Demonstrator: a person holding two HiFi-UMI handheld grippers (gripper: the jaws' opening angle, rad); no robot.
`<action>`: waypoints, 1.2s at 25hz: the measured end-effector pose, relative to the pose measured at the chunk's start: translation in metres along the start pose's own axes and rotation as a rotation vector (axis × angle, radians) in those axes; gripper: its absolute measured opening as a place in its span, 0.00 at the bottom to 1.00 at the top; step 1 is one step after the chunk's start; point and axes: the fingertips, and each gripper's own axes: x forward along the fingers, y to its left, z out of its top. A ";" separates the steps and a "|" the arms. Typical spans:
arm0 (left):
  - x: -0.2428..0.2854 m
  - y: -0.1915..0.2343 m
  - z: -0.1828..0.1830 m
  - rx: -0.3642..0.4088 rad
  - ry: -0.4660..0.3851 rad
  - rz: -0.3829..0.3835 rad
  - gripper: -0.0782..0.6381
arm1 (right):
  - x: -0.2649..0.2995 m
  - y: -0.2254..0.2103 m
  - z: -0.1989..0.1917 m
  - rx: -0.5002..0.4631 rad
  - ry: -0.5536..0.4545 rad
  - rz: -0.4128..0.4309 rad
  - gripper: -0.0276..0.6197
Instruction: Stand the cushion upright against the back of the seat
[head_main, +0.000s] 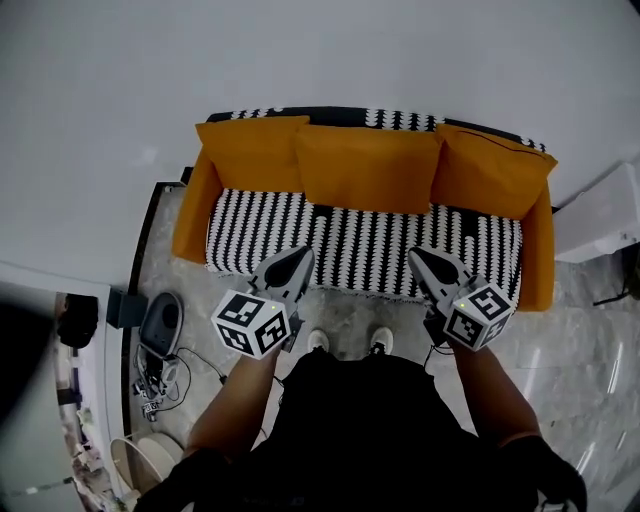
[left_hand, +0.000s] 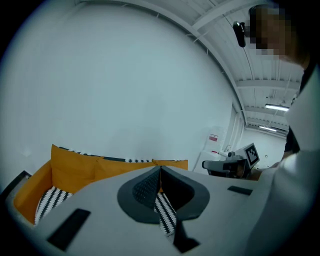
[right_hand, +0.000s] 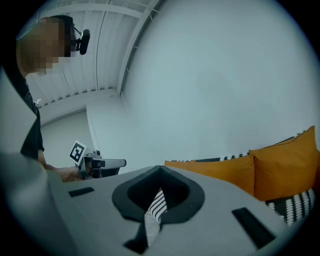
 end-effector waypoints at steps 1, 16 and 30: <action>-0.004 0.001 0.000 -0.002 -0.002 -0.007 0.13 | 0.001 0.004 -0.001 -0.002 0.002 -0.006 0.10; -0.105 0.019 -0.023 0.025 0.008 -0.156 0.13 | 0.007 0.135 -0.047 -0.071 -0.019 -0.160 0.10; -0.158 -0.011 -0.047 0.095 0.006 -0.397 0.13 | -0.049 0.214 -0.081 -0.049 -0.106 -0.321 0.10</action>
